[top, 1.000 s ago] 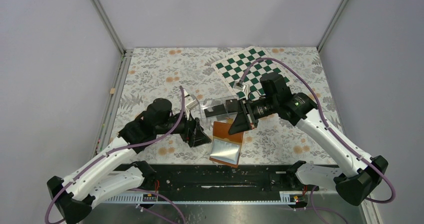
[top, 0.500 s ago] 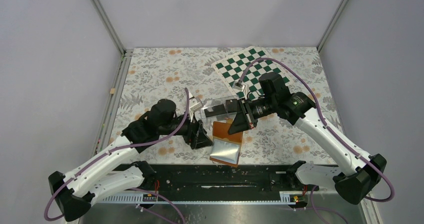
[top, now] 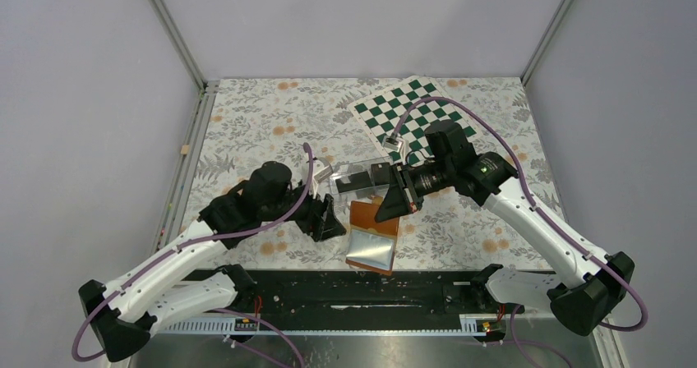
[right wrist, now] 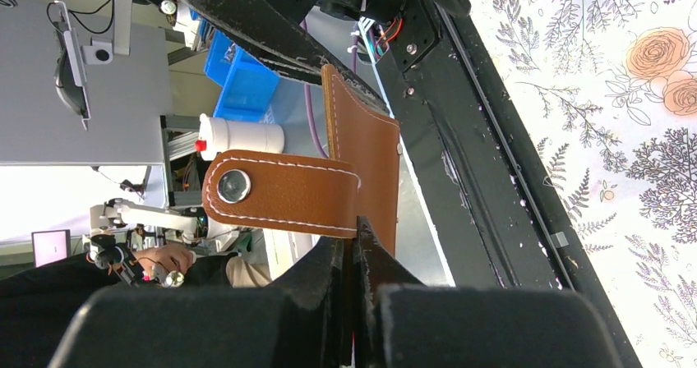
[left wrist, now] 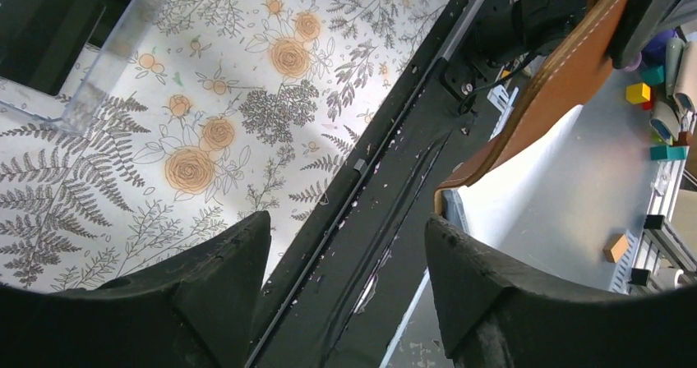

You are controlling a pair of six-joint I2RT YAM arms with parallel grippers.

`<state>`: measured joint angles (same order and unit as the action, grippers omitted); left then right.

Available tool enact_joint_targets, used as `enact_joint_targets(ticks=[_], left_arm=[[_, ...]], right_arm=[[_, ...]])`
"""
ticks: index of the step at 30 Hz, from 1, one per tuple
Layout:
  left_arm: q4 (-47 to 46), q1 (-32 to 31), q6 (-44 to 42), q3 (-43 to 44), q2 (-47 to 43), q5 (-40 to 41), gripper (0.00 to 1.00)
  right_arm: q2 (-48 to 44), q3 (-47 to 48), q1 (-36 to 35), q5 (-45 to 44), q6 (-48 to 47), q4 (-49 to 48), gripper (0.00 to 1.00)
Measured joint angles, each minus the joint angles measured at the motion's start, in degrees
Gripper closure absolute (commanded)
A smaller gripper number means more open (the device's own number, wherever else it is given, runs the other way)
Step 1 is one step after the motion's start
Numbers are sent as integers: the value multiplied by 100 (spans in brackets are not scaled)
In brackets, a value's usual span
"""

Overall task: Put the credit cards into the card holder
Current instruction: Open the card holder at the center of the board.

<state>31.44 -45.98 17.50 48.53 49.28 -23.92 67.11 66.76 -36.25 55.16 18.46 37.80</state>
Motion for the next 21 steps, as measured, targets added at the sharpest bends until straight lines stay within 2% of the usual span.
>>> enact_joint_targets(ticks=[13,21], left_arm=[[-39,-155,-11,31,96,-463,34],[-13,-273,-13,31,101,-245,34]], right_arm=[[4,-66,0,-11,0,-2,100],[7,-66,0,-15,2,0,100]])
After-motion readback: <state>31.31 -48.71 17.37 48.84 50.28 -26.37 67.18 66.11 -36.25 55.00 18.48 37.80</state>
